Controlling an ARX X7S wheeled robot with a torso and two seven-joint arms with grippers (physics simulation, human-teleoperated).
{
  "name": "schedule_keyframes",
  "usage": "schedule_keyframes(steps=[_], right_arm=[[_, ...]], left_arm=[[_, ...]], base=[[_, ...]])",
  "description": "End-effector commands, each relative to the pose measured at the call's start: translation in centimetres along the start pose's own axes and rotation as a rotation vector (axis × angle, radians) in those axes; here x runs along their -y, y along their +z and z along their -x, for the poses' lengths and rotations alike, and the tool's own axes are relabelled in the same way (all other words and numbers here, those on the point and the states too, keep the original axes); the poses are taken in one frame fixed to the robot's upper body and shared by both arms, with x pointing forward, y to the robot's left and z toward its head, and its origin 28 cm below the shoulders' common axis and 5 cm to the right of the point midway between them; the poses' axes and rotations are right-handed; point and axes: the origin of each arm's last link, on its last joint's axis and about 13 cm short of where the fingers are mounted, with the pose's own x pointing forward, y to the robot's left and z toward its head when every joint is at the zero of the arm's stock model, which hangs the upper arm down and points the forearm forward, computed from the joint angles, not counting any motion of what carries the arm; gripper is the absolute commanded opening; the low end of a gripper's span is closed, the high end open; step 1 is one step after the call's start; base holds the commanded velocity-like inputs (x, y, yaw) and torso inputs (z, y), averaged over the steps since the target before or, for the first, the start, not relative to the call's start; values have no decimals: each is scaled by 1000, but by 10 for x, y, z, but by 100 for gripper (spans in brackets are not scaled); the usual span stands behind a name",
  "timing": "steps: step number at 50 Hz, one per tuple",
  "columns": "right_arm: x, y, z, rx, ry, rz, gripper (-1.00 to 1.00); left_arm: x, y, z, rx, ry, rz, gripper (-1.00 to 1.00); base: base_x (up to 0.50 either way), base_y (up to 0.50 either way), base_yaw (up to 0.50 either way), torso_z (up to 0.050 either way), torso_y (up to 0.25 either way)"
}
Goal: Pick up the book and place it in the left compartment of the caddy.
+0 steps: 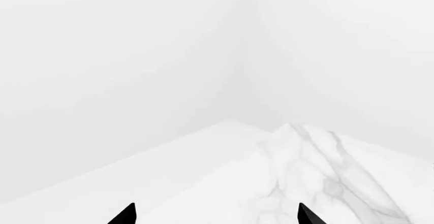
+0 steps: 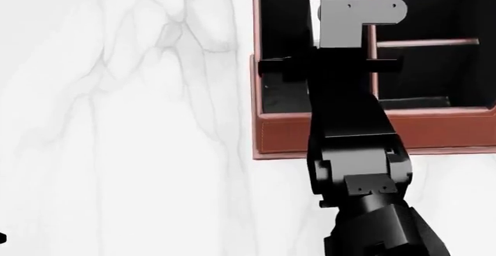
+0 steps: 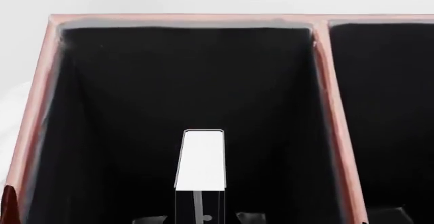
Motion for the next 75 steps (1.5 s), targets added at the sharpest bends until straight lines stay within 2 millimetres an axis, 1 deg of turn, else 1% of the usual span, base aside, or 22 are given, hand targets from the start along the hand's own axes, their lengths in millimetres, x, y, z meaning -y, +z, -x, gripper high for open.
schedule_keyframes(steps=[1, 10, 22, 23, 28, 35, 39, 48, 50, 52, 62, 65, 68, 71, 75], right_arm=[[-9, -8, 0, 32, 80, 32, -100], [-9, -14, 1, 11, 77, 23, -100], [-8, -14, 1, 14, 68, 23, -100], [-8, -14, 1, 14, 65, 24, 100], [-9, -10, 0, 40, 64, 28, 100], [-14, 2, -2, 154, 48, 55, 100], [-18, 7, 0, 185, 45, 75, 100], [-25, 22, 28, 278, 65, 86, 100], [-26, 23, 31, 285, 66, 89, 100], [-27, 27, 39, 309, 69, 93, 100], [-32, 38, 62, 378, 76, 120, 100], [-32, 40, 66, 390, 76, 124, 100], [-33, 47, 78, 430, 73, 135, 100], [-35, 50, 86, 457, 71, 150, 100], [-39, 54, 101, 510, 43, 197, 100]], left_arm=[[0, 4, 6, 14, -32, 0, 100], [0, 6, 7, 16, -33, 3, 100], [-1, 6, 7, 16, -32, 5, 100], [-1, 6, 7, 16, -32, 5, 100], [-1, 7, 7, 17, -34, 6, 100], [0, 7, 8, 19, -36, 4, 100], [-1, 7, 8, 19, -36, 5, 100], [0, 8, 8, 19, -37, 7, 100], [0, 8, 8, 19, -37, 7, 100], [0, 8, 8, 20, -39, 6, 100], [0, 8, 8, 21, -40, 7, 100], [0, 9, 8, 22, -40, 8, 100], [0, 9, 8, 23, -42, 7, 100], [0, 9, 8, 23, -43, 6, 100], [1, 8, 9, 24, -48, 4, 100]], base=[[0, 0, 0, 0, 0], [0, 0, 0, 0, 1], [0, 0, 0, 0, 1], [0, 0, 0, 0, 10], [0, 0, 0, 0, 0], [0, 0, 0, 0, 0], [0, 0, 0, 0, 0], [0, 0, 0, 0, 0], [0, 0, 0, 0, 0], [0, 0, 0, 0, 0], [0, 0, 0, 0, 0], [0, 0, 0, 0, 0], [0, 0, 0, 0, 0], [0, 0, 0, 0, 0], [0, 0, 0, 0, 0]])
